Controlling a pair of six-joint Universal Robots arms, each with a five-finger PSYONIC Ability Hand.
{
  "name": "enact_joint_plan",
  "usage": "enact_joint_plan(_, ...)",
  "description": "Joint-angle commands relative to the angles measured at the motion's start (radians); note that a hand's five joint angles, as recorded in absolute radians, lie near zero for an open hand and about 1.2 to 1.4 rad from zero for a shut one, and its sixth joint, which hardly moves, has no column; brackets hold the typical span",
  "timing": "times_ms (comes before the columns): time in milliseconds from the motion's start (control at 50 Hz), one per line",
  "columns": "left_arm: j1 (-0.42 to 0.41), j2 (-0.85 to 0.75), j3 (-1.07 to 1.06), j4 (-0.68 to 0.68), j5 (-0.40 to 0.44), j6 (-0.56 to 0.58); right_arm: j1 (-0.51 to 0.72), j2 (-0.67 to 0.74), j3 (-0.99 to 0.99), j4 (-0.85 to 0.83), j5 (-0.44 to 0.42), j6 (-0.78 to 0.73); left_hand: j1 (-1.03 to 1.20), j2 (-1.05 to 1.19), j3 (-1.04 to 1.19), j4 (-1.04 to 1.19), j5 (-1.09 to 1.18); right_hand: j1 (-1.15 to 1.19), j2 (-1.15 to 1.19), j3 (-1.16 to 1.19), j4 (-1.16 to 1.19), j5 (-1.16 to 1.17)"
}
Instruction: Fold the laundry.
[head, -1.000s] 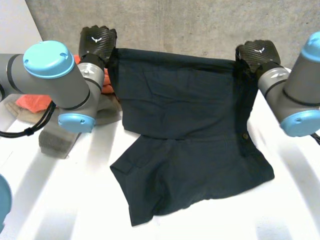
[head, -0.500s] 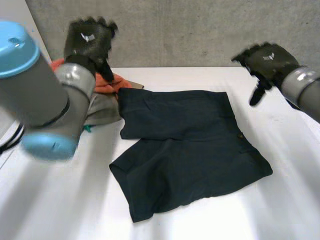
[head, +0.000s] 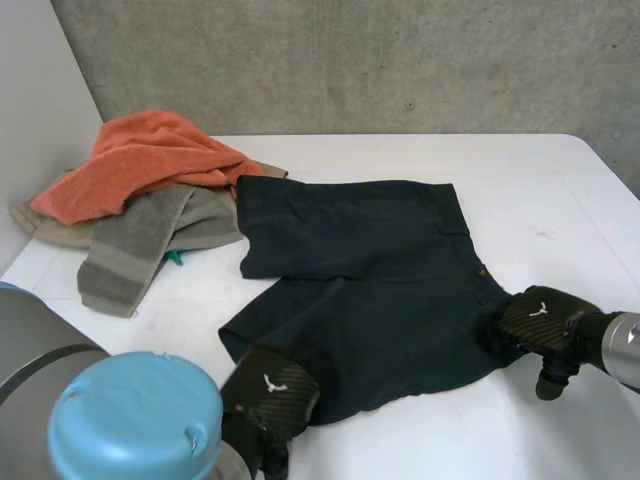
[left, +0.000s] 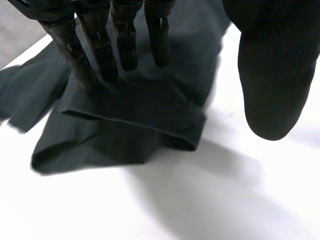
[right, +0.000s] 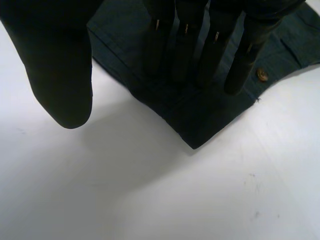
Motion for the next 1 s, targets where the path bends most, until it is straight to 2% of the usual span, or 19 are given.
enact_joint_plan(20, 0.041, -0.035, 0.004, 0.081, -0.112, 0.004, 0.005, 0.012, 0.064, -0.172, -0.050, 0.016, 0.003, 0.010, 0.009, 0.020, 0.026, 0.002, 0.023, 0.032, 0.031, 0.051)
enact_joint_plan(300, 0.067, -0.130, 0.012, 0.251, -0.122, 0.067, 0.021, 0.012, 0.078, -0.374, -0.064, 0.149, 0.073, 0.080, 0.079, 0.090, 0.096, 0.025, 0.047, 0.056, 0.055, 0.075)
enact_joint_plan(480, 0.087, -0.151, 0.010, 0.432, -0.120, 0.196, 0.057, 0.048, 0.070, -0.461, -0.064, 0.151, 0.493, 0.500, 0.499, 0.509, 0.516, 0.034, 0.056, 0.065, 0.064, 0.083)
enact_joint_plan(560, 0.100, -0.182, 0.012, 0.463, -0.117, 0.270, 0.067, 0.071, 0.071, -0.525, -0.060, 0.151, 0.590, 0.597, 0.596, 0.607, 0.613, 0.049, 0.070, 0.079, 0.078, 0.098)
enact_joint_plan(680, 0.103, -0.220, 0.026, 0.472, -0.116, 0.294, 0.088, 0.119, 0.067, -0.596, -0.054, 0.148, 0.792, 0.799, 0.798, 0.809, 0.815, 0.098, 0.120, 0.129, 0.128, 0.148)
enact_joint_plan(720, 0.103, -0.224, 0.030, 0.474, -0.116, 0.294, 0.097, 0.130, 0.064, -0.605, -0.052, 0.145, 1.003, 1.010, 1.009, 1.019, 1.026, 0.160, 0.181, 0.190, 0.190, 0.209)
enact_joint_plan(800, 0.103, -0.211, 0.034, 0.479, -0.116, 0.293, 0.107, 0.160, 0.053, -0.634, -0.047, 0.143, 1.004, 1.010, 1.010, 1.020, 1.027, 0.388, 0.410, 0.419, 0.418, 0.438)
enact_joint_plan(820, 0.101, -0.208, 0.034, 0.479, -0.116, 0.293, 0.107, 0.163, 0.047, -0.647, -0.038, 0.143, 1.004, 1.010, 1.010, 1.020, 1.027, 0.732, 0.754, 0.763, 0.762, 0.782)
enact_joint_plan(840, 0.103, -0.205, 0.034, 0.479, -0.117, 0.291, 0.105, 0.162, 0.042, -0.651, -0.029, 0.148, 1.004, 1.010, 1.010, 1.020, 1.027, 0.778, 0.800, 0.809, 0.808, 0.828)
enact_joint_plan(940, 0.118, -0.098, 0.026, 0.463, -0.114, 0.291, 0.102, 0.144, 0.038, -0.648, 0.014, 0.165, 1.004, 1.010, 1.010, 1.020, 1.027, 0.779, 0.800, 0.809, 0.808, 0.828)
enact_joint_plan(1000, 0.120, -0.011, 0.011, 0.443, -0.116, 0.297, 0.094, 0.037, 0.042, -0.612, 0.026, 0.197, 1.004, 1.010, 1.010, 1.020, 1.027, 0.779, 0.800, 0.809, 0.808, 0.828)
